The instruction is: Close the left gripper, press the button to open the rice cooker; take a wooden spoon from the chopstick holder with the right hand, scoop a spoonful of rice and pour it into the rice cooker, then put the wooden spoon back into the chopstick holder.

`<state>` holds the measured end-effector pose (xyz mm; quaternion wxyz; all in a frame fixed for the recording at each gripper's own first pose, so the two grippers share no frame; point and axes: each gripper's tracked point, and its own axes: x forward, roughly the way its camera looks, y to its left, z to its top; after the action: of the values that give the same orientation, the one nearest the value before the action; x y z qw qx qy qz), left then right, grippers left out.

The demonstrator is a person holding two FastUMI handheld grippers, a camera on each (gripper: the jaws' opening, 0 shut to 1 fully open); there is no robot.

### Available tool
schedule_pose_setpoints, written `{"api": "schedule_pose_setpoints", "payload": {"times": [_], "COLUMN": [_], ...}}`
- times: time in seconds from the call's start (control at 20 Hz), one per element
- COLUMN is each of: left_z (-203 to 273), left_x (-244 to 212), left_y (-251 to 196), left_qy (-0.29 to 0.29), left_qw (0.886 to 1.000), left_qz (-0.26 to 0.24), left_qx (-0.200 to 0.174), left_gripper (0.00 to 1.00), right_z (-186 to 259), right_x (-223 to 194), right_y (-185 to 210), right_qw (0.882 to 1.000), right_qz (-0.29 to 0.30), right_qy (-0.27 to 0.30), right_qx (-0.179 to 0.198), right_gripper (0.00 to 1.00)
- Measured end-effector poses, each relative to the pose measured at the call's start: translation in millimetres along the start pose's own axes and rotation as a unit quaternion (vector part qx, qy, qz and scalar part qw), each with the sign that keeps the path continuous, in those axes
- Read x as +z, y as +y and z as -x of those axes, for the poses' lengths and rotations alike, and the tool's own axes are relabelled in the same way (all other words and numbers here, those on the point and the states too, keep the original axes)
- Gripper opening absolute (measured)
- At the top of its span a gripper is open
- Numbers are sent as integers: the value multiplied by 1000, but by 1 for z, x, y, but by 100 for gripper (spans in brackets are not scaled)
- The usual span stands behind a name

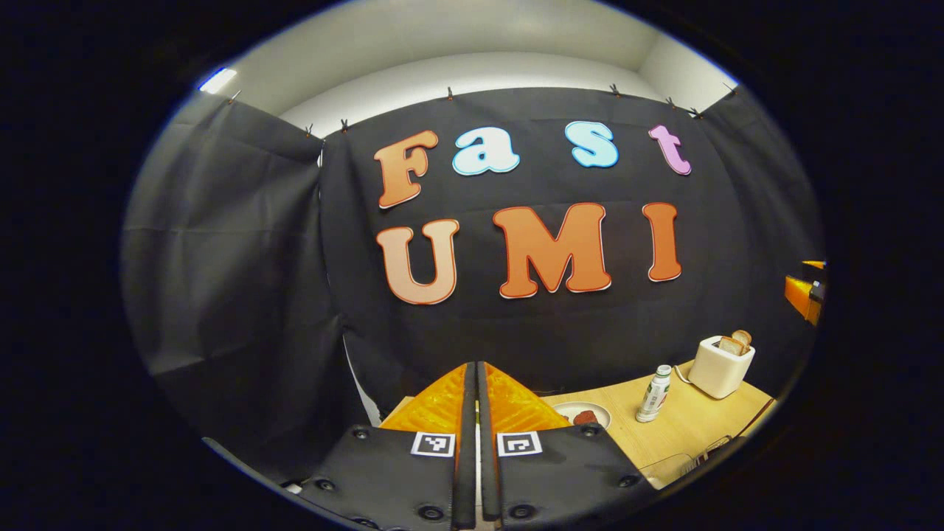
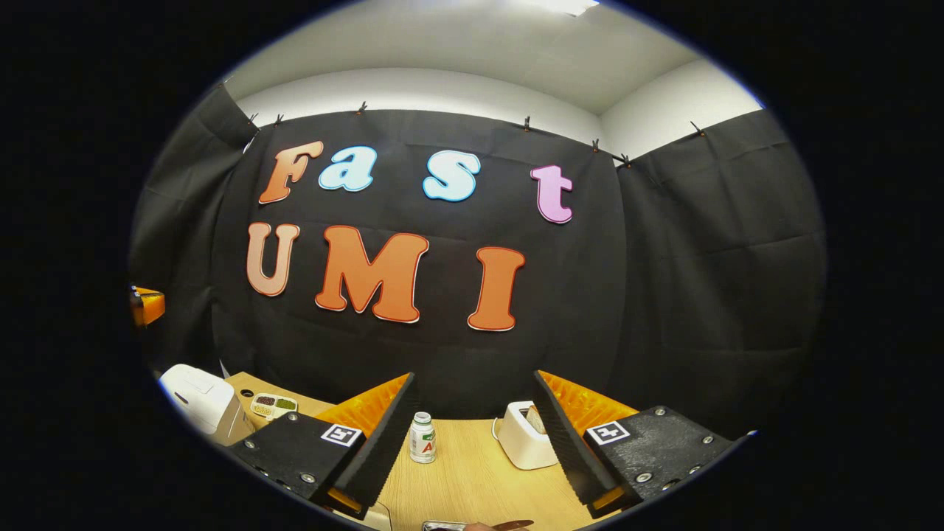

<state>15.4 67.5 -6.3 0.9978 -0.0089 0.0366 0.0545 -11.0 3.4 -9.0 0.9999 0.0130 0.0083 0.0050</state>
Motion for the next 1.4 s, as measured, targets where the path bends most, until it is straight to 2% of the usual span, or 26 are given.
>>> {"api": "schedule_pose_setpoints", "payload": {"times": [0.05,0.25,0.4,0.5,0.6,0.7,0.95,1.1,1.15,1.2,1.25,1.4], "left_z": [-5,-17,-22,-22,-17,-12,3,13,14,7,12,14], "left_x": [-5,-45,-81,-112,-141,-166,-209,-237,-238,-240,-242,-239], "left_y": [16,29,36,38,42,46,50,47,46,48,47,49], "left_qy": [17,115,198,258,313,359,433,483,490,476,490,484], "left_qw": [1000,992,978,961,942,923,883,850,844,851,843,846], "left_qz": [5,34,68,96,122,138,177,205,214,218,220,220], "left_qx": [25,23,13,9,12,18,27,31,33,36,36,32], "left_gripper": [7,7,7,10,6,6,5,6,6,7,6,6], "right_z": [1,6,11,15,19,24,30,30,30,31,31,30], "right_x": [-1,-10,-21,-28,-38,-46,-64,-72,-75,-78,-80,-85], "right_y": [-2,-8,-9,-10,-11,-15,-31,-38,-41,-43,-44,-42], "right_qw": [1000,1000,1000,999,999,998,996,995,994,993,993,992], "right_qz": [1,2,7,10,15,19,23,25,27,27,25,18], "right_qy": [1,13,28,36,48,60,83,92,97,101,105,112], "right_qx": [-2,-8,-10,-11,-12,-15,-33,-42,-46,-49,-50,-47], "right_gripper": [95,95,95,95,95,95,95,95,95,95,95,95]}}
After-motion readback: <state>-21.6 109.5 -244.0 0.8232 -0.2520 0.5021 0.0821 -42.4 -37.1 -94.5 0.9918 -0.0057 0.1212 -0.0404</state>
